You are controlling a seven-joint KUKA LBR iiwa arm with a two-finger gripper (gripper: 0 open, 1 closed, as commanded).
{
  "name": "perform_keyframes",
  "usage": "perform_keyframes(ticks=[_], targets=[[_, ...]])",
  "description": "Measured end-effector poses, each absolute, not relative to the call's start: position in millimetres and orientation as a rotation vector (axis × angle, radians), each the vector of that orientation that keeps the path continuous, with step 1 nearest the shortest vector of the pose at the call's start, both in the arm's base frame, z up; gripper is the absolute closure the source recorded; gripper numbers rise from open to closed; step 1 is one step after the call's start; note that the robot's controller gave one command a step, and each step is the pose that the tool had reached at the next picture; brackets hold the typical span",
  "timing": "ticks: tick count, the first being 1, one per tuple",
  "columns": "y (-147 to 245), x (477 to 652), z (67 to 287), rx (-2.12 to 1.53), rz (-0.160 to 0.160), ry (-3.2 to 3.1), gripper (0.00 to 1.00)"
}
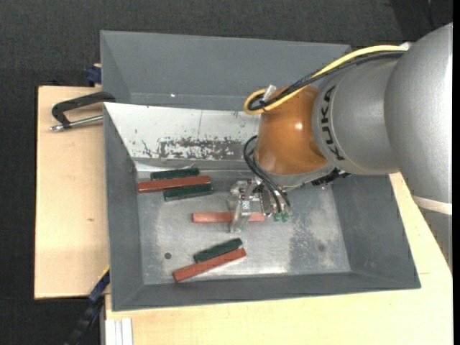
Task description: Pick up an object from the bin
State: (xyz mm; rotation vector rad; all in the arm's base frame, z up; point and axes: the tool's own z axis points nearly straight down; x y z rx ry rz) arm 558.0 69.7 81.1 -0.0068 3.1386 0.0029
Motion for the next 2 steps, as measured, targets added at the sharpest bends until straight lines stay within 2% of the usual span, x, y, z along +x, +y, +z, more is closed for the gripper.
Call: perform_keyframes(ticks=[1,2], targets=[[70,558.0,81,-0.007,0.003,3.139,1.00],[66,550.8,228,-0.027,0.002,3.135,1.00]])
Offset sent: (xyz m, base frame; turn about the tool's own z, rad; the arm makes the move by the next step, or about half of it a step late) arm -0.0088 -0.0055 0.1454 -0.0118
